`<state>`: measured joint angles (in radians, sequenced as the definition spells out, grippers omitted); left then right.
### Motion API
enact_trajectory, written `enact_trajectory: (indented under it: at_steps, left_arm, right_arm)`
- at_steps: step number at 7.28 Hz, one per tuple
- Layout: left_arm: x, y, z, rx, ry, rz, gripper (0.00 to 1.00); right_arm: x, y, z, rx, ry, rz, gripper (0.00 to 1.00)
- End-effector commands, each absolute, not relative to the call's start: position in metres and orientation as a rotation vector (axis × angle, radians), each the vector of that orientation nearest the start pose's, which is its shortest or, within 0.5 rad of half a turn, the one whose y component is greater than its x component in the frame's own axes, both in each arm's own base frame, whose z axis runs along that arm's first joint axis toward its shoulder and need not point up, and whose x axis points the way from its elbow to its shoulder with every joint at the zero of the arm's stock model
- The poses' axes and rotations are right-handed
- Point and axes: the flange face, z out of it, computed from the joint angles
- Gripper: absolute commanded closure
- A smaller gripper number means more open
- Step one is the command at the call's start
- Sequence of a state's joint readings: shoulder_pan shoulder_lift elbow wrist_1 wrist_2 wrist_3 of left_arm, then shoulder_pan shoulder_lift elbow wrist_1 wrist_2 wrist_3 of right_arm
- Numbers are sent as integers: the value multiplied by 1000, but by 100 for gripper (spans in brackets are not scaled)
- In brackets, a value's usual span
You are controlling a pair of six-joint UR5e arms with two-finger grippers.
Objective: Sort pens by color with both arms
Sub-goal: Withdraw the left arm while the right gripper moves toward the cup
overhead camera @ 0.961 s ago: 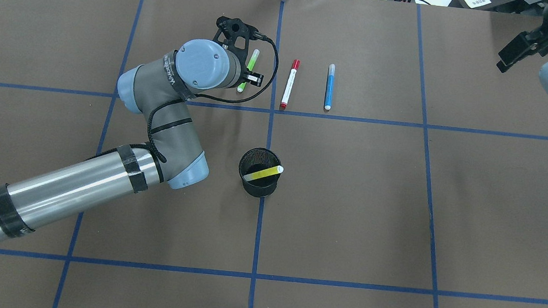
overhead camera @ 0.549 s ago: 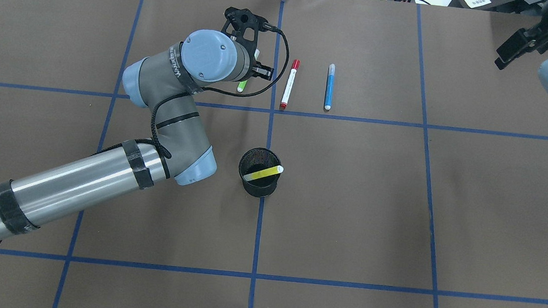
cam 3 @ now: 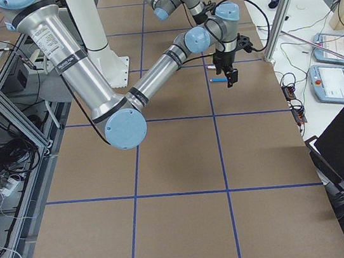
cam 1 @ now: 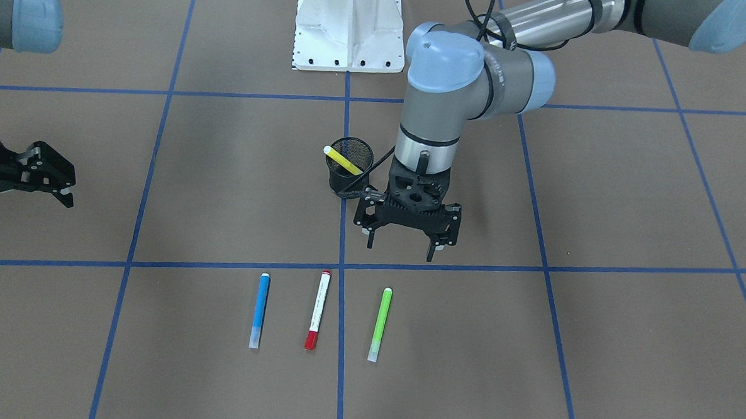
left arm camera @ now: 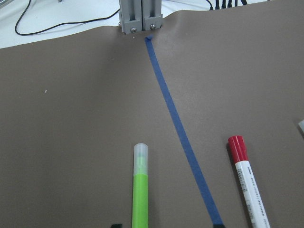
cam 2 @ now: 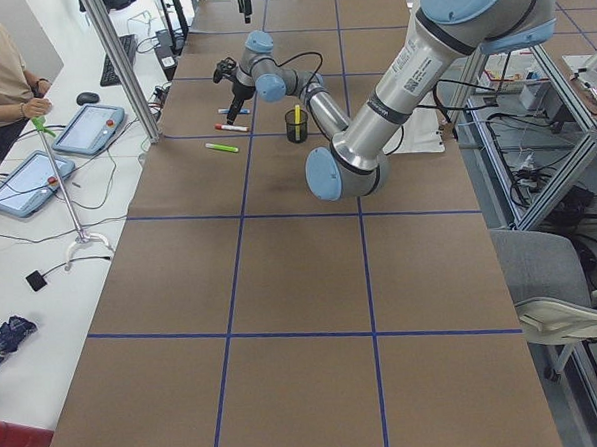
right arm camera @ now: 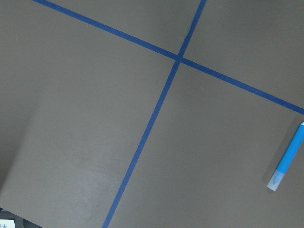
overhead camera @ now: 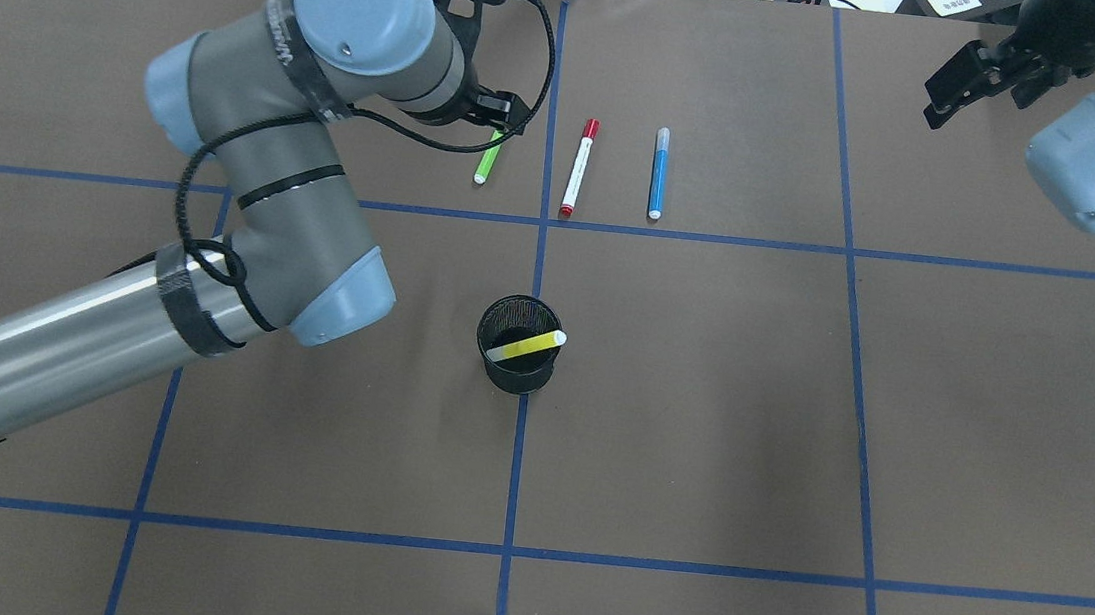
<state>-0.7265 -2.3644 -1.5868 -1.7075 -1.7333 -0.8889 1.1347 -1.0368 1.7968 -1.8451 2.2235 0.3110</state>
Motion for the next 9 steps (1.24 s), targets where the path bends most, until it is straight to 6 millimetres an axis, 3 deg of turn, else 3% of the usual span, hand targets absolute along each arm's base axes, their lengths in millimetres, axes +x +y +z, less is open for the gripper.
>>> enact_trajectory:
  at_steps: [1,2,3,5,6,8,9]
  left_arm:
    - [366,-514,153,450,762,130,0]
    - [331,-497,153,455,723,175,0]
    - [302,-493,170,437,711,196,0]
    - [247,-510,239,396,650,351,0]
    - [223,-518,261,391,625,381,0]
    - [218,-520,266,388,618,378,0]
    - [217,-520,266,390,618,377,0]
  right_arm:
    - [-249,-576,228,168,-838,-208,0]
    - [-275,-566,194,146,-872,-156,0]
    - [-300,-553,175,118,-896,-136,0]
    - [-356,-518,153,52,-926,-157,0]
    - [-380,-501,155,30,-927,-200,0]
    - [-429,-461,149,41,-976,-315,1]
    - [-449,-449,156,9,-968,-344,2]
